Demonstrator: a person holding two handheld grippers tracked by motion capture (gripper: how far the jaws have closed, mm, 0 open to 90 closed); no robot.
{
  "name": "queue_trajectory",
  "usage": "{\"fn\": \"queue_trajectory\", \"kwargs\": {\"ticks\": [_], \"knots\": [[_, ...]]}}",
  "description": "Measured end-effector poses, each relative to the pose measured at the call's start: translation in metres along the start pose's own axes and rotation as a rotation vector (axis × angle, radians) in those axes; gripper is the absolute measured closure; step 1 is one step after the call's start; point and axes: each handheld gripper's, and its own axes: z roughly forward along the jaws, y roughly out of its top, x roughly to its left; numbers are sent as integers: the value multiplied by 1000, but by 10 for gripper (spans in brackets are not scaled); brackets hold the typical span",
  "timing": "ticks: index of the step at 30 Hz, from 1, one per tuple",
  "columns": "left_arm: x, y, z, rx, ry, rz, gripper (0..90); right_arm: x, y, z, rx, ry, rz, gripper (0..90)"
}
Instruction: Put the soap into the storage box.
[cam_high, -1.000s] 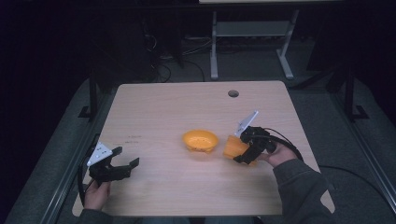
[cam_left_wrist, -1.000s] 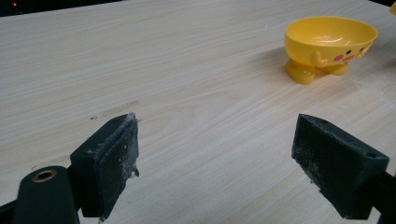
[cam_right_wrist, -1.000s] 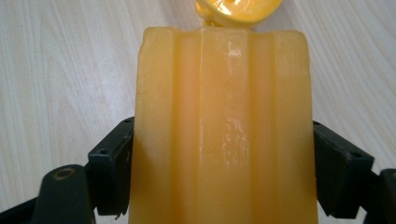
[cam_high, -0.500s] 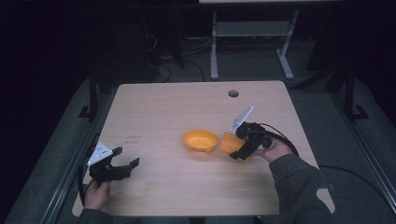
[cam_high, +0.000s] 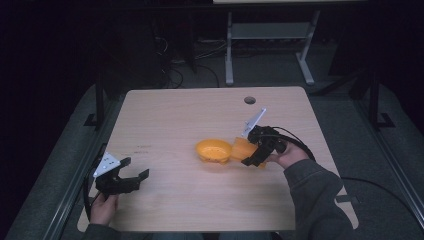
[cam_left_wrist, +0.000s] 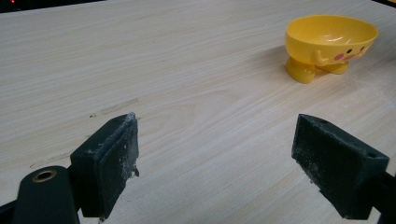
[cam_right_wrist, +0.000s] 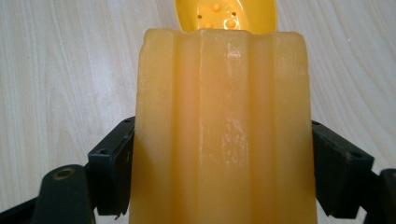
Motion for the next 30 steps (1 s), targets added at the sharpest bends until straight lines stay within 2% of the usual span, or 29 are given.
{"fn": "queue_trajectory", "kwargs": {"ticks": [17, 21, 30], "knots": [[2, -1, 1, 2, 1, -9, 141, -4, 23, 0, -10, 12, -30, 206], [2, 0, 1, 3, 2, -9, 141, -5, 28, 2, 3, 12, -41, 206], [1, -1, 2, 5, -1, -6, 141, -6, 42, 1, -12, 14, -64, 206]]}}
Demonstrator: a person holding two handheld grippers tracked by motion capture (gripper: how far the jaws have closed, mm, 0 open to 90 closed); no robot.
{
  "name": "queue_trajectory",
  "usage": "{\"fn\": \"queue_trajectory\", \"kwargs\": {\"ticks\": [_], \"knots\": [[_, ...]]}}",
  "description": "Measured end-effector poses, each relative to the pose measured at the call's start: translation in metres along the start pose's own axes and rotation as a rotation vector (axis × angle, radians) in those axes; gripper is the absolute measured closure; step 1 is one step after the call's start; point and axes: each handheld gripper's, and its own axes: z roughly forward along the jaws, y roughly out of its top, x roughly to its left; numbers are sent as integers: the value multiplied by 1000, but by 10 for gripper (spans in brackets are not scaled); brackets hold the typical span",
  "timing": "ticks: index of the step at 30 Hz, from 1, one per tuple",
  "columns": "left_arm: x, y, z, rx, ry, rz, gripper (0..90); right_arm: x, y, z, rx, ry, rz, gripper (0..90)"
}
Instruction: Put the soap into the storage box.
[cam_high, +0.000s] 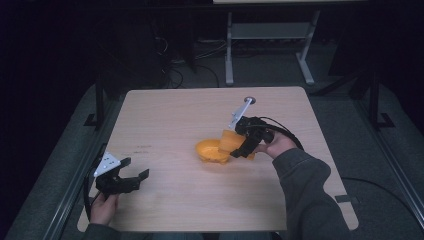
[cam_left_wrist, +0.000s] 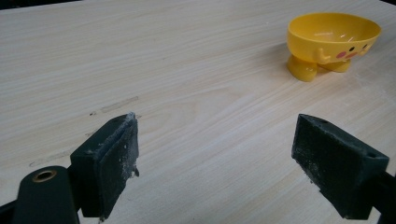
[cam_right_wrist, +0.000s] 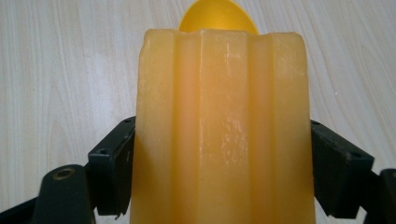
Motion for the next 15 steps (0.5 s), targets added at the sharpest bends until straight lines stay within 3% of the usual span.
{"fn": "queue_trajectory", "kwargs": {"ticks": [15], "knots": [[0, 1, 1, 2, -8, 5, 141, -7, 20, 10, 8, 15, -26, 206]]}}
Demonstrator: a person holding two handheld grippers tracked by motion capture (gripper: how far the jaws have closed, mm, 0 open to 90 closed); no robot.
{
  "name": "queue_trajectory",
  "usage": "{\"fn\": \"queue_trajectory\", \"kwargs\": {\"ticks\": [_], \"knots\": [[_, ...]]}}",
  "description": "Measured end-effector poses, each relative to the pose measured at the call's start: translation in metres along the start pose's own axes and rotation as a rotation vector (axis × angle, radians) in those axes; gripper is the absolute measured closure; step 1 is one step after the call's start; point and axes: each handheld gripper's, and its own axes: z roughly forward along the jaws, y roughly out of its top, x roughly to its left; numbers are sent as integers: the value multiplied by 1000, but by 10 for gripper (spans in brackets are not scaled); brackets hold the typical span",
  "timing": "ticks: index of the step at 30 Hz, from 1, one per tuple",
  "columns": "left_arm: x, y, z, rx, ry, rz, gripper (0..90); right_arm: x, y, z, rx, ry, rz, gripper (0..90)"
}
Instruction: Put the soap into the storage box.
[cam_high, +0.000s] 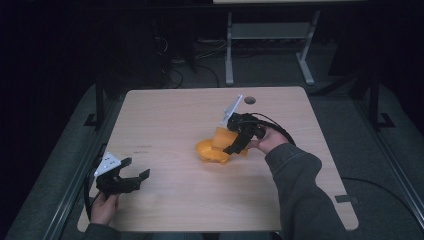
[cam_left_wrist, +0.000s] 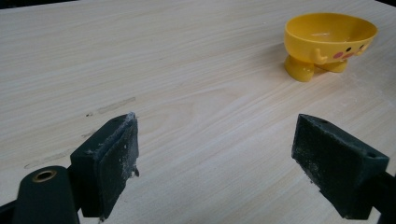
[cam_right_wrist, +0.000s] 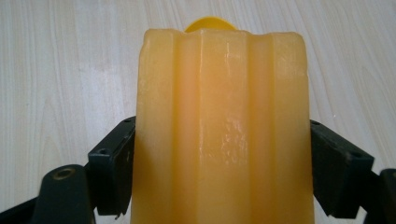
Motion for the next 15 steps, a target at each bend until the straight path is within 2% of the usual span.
{"fn": "queue_trajectory", "kwargs": {"ticks": [11, 15], "knots": [[-1, 0, 0, -6, 1, -3, 141, -4, 11, -1, -14, 1, -15, 206], [-1, 0, 0, -3, 2, 2, 141, -4, 17, 0, 4, -3, -26, 206]]}}
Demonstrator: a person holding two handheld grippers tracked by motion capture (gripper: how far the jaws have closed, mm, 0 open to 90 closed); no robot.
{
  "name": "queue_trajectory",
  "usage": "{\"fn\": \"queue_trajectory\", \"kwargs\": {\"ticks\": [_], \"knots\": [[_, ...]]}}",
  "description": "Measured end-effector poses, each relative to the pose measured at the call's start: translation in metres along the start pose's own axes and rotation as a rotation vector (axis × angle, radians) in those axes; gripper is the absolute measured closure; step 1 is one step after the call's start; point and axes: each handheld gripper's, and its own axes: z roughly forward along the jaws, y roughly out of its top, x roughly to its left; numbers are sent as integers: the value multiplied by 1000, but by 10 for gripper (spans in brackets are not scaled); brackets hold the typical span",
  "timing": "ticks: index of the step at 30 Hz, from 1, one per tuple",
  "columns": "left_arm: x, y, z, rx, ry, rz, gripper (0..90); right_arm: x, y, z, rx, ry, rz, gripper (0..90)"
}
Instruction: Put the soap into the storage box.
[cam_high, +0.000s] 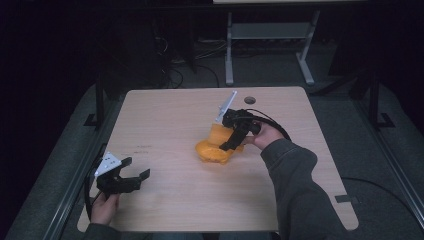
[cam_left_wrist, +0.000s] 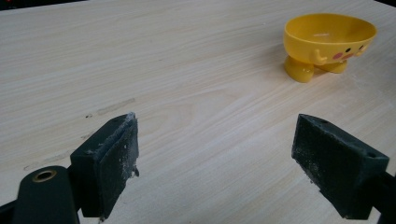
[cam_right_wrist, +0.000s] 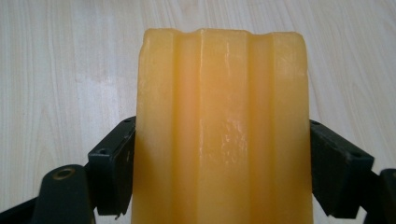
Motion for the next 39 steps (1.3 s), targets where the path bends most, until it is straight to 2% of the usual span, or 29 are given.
{"fn": "queue_trajectory", "kwargs": {"ticks": [7, 13, 27, 39], "knots": [[-1, 0, 0, 0, -2, -1, 141, 2, 11, 2, -6, 5, -26, 206], [0, 0, 0, 2, -1, 1, 141, 3, 14, 9, 13, 9, -35, 206], [-1, 0, 0, -2, -1, 3, 141, -2, 15, 32, 31, 40, -24, 206], [-1, 0, 0, 1, -1, 4, 141, -5, 15, 51, 79, 58, -21, 206]]}}
